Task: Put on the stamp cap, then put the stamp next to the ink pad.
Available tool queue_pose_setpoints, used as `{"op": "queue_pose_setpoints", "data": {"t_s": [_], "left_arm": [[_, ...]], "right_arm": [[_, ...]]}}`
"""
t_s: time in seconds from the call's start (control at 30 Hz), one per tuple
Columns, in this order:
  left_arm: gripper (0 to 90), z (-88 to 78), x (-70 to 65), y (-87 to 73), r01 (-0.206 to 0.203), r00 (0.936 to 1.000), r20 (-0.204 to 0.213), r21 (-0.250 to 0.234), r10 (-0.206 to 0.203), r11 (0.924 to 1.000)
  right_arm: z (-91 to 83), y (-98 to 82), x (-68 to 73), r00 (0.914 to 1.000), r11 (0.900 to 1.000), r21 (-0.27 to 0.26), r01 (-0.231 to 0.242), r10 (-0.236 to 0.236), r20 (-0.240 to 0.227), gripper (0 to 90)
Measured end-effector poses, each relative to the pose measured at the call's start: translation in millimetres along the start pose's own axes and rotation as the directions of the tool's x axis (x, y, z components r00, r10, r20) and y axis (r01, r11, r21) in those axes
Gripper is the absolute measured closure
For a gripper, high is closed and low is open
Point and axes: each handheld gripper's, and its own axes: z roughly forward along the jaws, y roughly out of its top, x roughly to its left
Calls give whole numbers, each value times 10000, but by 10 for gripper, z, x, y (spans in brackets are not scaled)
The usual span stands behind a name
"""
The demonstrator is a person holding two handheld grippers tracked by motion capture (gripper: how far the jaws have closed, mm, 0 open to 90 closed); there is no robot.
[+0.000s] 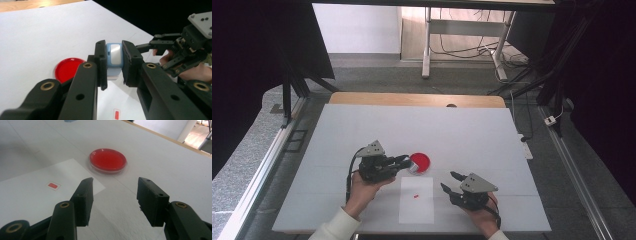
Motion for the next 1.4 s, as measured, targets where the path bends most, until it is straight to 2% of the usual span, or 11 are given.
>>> {"op": "queue_pose_setpoints", "data": {"t_s": [0.27,0.4,0.43,0.47,0.63,0.9,1.0,1.13,1.23,1.4], "left_arm": [[757,-24,58,-3,-118,9997,-197,351,125,9993],[757,-29,89,-3,-262,9990,-341,674,286,9974],[757,-28,98,-4,-288,9987,-399,748,319,9968],[757,-26,109,-7,-300,9984,-463,813,338,9962],[756,4,159,-24,-355,9960,-781,1072,440,9936],[755,69,246,-75,-480,9884,-1339,1736,719,9837],[755,98,291,-101,-414,9864,-1485,1924,708,9804],[754,155,329,-129,-449,9810,-1738,2295,864,9723],[754,189,335,-134,-541,9770,-1874,2440,1018,9683],[753,248,371,-153,-469,9743,-2003,2653,1027,9630]], "right_arm": [[-45,-56,-93,9997,9993,293,-240,238,77,460],[-89,-79,-158,9989,9984,326,-459,457,67,458],[-107,-81,-173,9987,9981,381,-483,476,174,458],[-120,-86,-192,9986,9979,369,-536,534,69,458],[-186,-106,-257,9976,9969,396,-683,678,131,454],[-249,-151,-327,9963,9950,527,-844,835,208,446],[-285,-176,-370,9961,9944,605,-866,852,249,443],[-344,-203,-430,9942,9932,558,-1018,996,410,443],[-377,-219,-473,9926,9922,481,-1154,1134,438,443],[-381,-222,-493,9915,9912,515,-1216,1190,520,440]]}}
